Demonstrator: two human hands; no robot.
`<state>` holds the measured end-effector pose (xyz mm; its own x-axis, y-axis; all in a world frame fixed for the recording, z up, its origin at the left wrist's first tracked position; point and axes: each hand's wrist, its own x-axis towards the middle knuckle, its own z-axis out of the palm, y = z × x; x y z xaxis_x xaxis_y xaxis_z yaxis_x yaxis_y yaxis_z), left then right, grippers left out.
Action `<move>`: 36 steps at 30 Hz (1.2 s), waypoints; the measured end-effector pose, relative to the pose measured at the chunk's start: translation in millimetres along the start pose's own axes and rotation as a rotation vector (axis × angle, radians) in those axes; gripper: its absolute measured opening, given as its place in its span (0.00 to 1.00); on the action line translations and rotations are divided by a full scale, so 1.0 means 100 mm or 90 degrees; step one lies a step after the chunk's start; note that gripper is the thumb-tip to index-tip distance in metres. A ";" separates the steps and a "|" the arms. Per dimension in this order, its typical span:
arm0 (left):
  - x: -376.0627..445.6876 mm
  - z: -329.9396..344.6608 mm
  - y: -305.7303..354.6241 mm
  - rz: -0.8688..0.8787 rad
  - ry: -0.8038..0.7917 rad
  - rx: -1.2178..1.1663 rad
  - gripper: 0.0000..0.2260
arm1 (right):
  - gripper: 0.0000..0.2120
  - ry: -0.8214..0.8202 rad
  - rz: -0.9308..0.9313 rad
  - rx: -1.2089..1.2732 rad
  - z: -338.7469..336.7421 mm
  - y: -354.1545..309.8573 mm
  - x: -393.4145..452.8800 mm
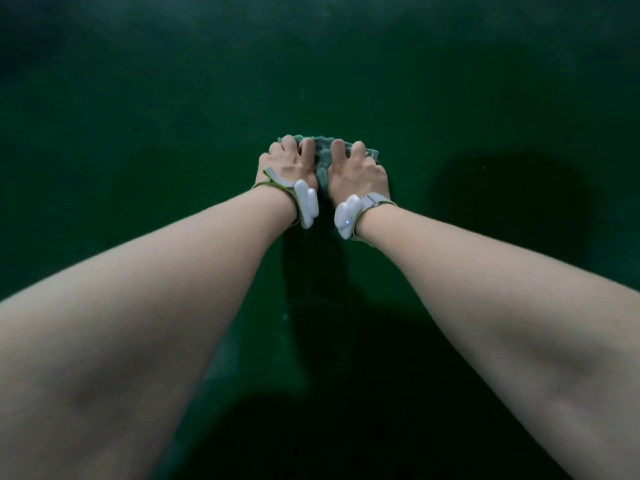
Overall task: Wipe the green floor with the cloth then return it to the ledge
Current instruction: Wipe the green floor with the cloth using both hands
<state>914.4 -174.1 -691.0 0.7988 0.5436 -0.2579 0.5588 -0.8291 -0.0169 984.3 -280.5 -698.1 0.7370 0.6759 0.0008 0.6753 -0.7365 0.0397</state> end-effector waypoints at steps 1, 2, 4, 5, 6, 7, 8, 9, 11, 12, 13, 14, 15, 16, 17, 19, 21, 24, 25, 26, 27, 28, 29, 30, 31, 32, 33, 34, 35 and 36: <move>0.08 -0.03 -0.04 0.009 -0.008 0.004 0.34 | 0.13 -0.004 0.004 0.002 0.00 -0.02 0.11; 0.15 -0.06 -0.07 0.013 -0.009 0.007 0.37 | 0.13 -0.007 0.007 0.005 0.00 -0.04 0.22; 0.31 -0.10 -0.09 -0.008 0.003 -0.008 0.34 | 0.13 -0.016 0.015 0.016 0.00 -0.07 0.43; 0.38 -0.11 -0.09 -0.024 0.007 -0.022 0.30 | 0.13 -0.021 0.018 0.021 0.00 -0.08 0.50; 0.43 -0.12 -0.08 -0.036 0.007 -0.029 0.28 | 0.14 -0.026 0.020 0.024 0.00 -0.09 0.57; 0.45 -0.15 -0.08 -0.045 0.001 -0.029 0.27 | 0.14 -0.030 0.020 0.021 0.00 -0.11 0.61; 0.46 -0.20 -0.09 -0.049 -0.011 -0.025 0.28 | 0.14 -0.034 0.021 0.014 0.00 -0.12 0.64; 0.44 -0.23 -0.10 -0.047 -0.024 -0.019 0.30 | 0.15 -0.040 0.021 0.009 -0.02 -0.13 0.65; 0.36 -0.27 -0.10 -0.029 -0.050 0.000 0.37 | 0.15 -0.058 0.013 0.013 -0.05 -0.11 0.64; 0.30 -0.27 -0.10 -0.020 -0.054 0.003 0.38 | 0.15 -0.062 0.004 0.014 -0.06 -0.09 0.63; 0.24 -0.27 -0.10 -0.019 -0.050 -0.005 0.38 | 0.15 -0.062 -0.012 0.009 -0.06 -0.08 0.60; 0.15 -0.26 -0.11 -0.028 -0.049 -0.017 0.37 | 0.15 -0.062 -0.031 0.002 -0.06 -0.09 0.53; 0.07 -0.25 -0.13 -0.038 -0.055 -0.020 0.38 | 0.14 -0.062 -0.046 -0.001 -0.06 -0.11 0.46; -0.02 -0.24 -0.15 -0.046 -0.068 -0.013 0.40 | 0.14 -0.062 -0.055 0.003 -0.06 -0.15 0.37; -0.14 -0.23 -0.16 -0.052 -0.080 -0.003 0.42 | 0.14 -0.058 -0.062 0.011 -0.06 -0.18 0.26; -0.40 -0.18 -0.19 -0.060 -0.092 0.005 0.43 | 0.14 -0.055 -0.083 0.024 -0.06 -0.22 0.02; -0.69 -0.12 -0.26 -0.048 -0.094 0.004 0.43 | 0.14 -0.063 -0.107 0.027 -0.08 -0.28 -0.25; -1.13 0.02 -0.36 -0.050 -0.097 -0.003 0.36 | 0.13 -0.078 -0.146 0.026 -0.10 -0.39 -0.68; -1.26 0.07 -0.37 -0.064 -0.089 -0.013 0.31 | 0.13 -0.080 -0.155 0.025 -0.11 -0.43 -0.84; -1.40 0.12 -0.38 -0.076 -0.079 -0.025 0.25 | 0.14 -0.081 -0.163 0.023 -0.12 -0.45 -0.99; -1.54 0.17 -0.38 -0.084 -0.067 -0.032 0.21 | 0.14 -0.081 -0.173 0.021 -0.12 -0.47 -1.15; -1.71 0.22 -0.39 -0.088 -0.054 -0.034 0.18 | 0.15 -0.080 -0.187 0.017 -0.13 -0.49 -1.32; -1.89 0.28 -0.40 -0.087 -0.043 -0.032 0.17 | 0.15 -0.077 -0.208 0.011 -0.15 -0.50 -1.48; -2.11 0.33 -0.43 -0.088 -0.034 -0.031 0.17 | 0.15 -0.074 -0.233 0.003 -0.18 -0.52 -1.64; -2.29 0.40 -0.44 -0.085 -0.030 -0.026 0.16 | 0.15 -0.072 -0.254 -0.004 -0.19 -0.53 -1.78; -2.48 0.45 -0.47 -0.088 -0.025 -0.021 0.16 | 0.16 -0.070 -0.278 -0.007 -0.20 -0.56 -1.91; -2.66 0.50 -0.50 -0.094 -0.025 -0.021 0.16 | 0.16 -0.068 -0.301 -0.011 -0.21 -0.59 -2.05; -2.81 0.54 -0.51 -0.100 -0.029 -0.025 0.16 | 0.17 -0.072 -0.319 -0.015 -0.21 -0.62 -2.18; -2.93 0.56 -0.52 -0.104 -0.034 -0.027 0.15 | 0.18 -0.075 -0.334 -0.019 -0.21 -0.65 -2.30; -3.03 0.59 -0.52 -0.106 -0.042 -0.024 0.15 | 0.18 -0.078 -0.345 -0.023 -0.21 -0.66 -2.40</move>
<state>629.8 -303.6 -668.9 0.6792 0.6621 -0.3167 0.6910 -0.7223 -0.0279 762.0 -393.1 -680.4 0.2837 0.9478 -0.1457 0.9589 -0.2815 0.0363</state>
